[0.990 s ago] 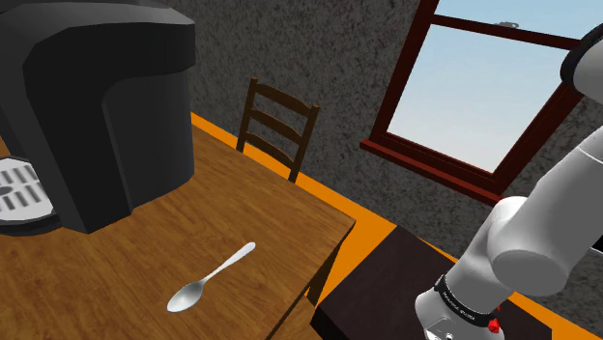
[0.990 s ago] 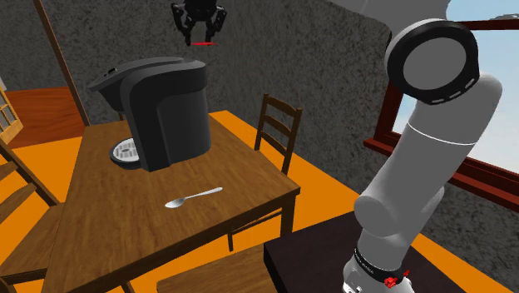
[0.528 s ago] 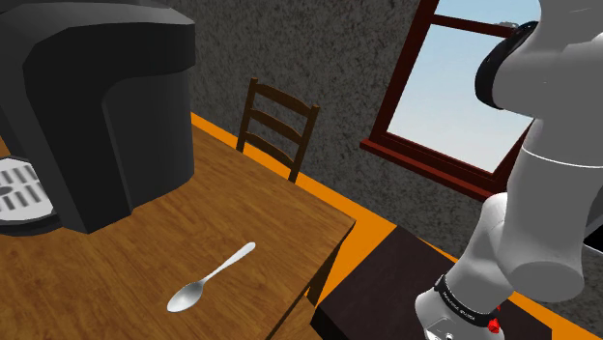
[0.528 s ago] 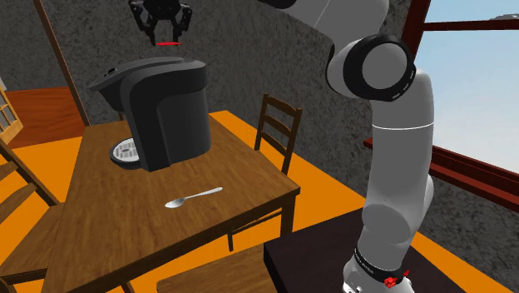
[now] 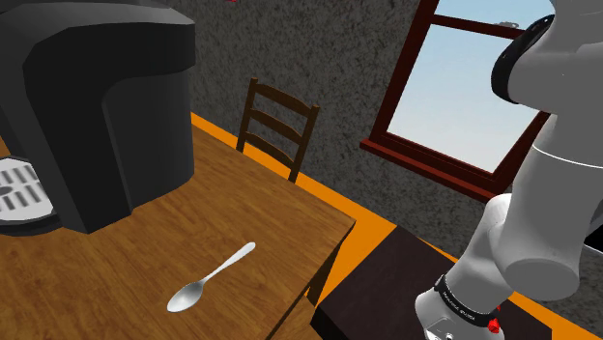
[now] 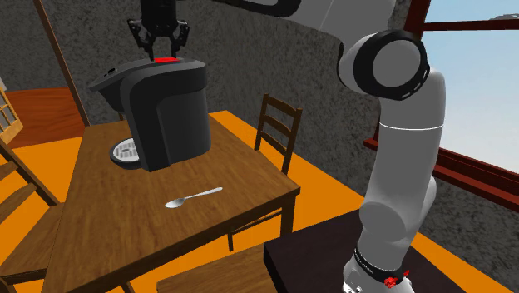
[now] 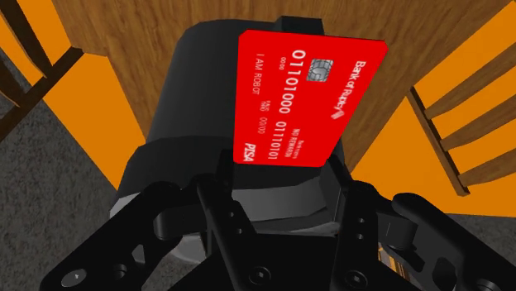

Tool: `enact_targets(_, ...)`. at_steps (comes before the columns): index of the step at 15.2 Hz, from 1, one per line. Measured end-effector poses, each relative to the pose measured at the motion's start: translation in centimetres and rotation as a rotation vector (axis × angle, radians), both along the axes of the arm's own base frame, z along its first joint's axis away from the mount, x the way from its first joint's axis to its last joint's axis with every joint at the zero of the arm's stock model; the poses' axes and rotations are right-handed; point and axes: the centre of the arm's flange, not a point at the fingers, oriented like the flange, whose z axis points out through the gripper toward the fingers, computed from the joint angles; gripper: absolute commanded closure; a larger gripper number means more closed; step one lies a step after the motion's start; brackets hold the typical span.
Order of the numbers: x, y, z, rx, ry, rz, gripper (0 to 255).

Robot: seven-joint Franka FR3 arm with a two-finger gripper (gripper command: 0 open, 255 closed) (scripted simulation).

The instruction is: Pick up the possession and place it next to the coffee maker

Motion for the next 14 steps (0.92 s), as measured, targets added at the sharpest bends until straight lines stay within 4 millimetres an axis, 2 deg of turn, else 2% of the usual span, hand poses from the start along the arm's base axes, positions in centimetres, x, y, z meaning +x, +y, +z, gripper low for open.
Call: enact_targets(14,0.1,-0.1,-7.4,0.0,0.0,0.0,255)
